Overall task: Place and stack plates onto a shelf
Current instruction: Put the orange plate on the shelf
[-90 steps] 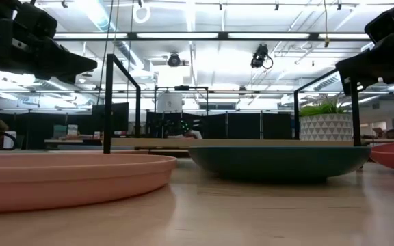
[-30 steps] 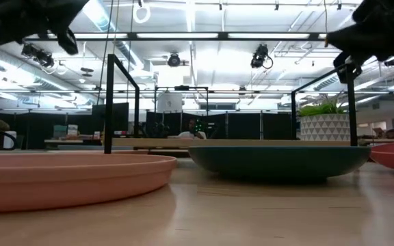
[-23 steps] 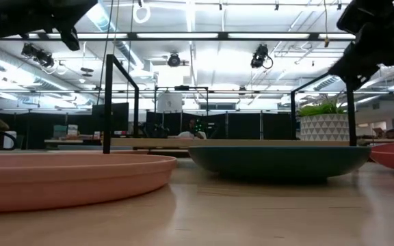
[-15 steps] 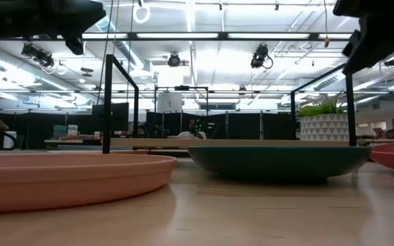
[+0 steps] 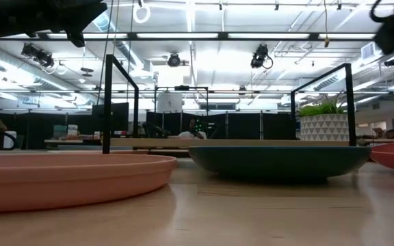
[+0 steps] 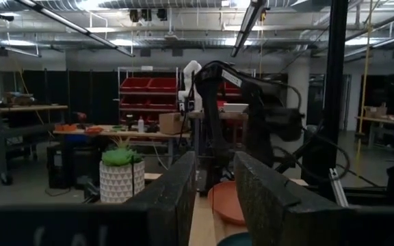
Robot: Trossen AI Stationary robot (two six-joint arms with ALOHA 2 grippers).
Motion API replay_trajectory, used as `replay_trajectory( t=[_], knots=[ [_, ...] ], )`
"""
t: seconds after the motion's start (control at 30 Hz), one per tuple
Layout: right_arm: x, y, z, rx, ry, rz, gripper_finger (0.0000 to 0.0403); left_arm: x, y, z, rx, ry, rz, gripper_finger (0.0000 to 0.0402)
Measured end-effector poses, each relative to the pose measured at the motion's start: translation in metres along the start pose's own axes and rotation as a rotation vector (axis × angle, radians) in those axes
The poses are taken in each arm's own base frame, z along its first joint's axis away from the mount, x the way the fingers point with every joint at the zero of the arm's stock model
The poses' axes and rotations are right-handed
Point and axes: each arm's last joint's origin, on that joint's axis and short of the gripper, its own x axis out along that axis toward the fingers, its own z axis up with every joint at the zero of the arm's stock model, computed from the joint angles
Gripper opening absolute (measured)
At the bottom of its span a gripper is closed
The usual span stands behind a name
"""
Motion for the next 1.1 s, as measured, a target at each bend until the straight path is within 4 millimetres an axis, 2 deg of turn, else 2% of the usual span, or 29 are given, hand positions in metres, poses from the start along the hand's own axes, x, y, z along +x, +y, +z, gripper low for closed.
replay_trajectory(
  t=[0.13,0.37,0.47,0.57,0.8,1.0,1.1],
  knots=[
    [0.013,0.020,-0.009,-0.019,0.098,0.056,0.0016,0.000,0.000,0.000,-0.005,0.004,0.000,0.0110],
    [0.031,0.034,-0.030,-0.080,0.179,-0.025,0.0021,0.000,0.000,0.000,-0.005,0.004,0.000,0.0110],
    [0.035,0.034,-0.033,-0.071,0.241,-0.051,0.0038,0.000,0.000,0.000,-0.005,0.005,0.000,0.0110],
    [0.036,0.033,-0.034,-0.064,0.287,-0.067,0.0072,0.000,0.000,-0.001,-0.003,0.008,0.000,0.0110],
    [0.037,0.034,-0.032,-0.179,0.255,-0.049,0.0167,0.000,0.000,-0.005,0.054,0.048,-0.002,0.0110],
    [0.041,0.035,-0.031,-0.271,0.122,-0.117,0.0177,0.000,0.000,-0.006,0.055,0.056,-0.002,0.0110],
    [0.050,0.039,-0.032,-0.307,0.132,-0.156,0.0169,0.000,0.000,-0.006,0.055,0.056,-0.002,0.0110]
  ],
)
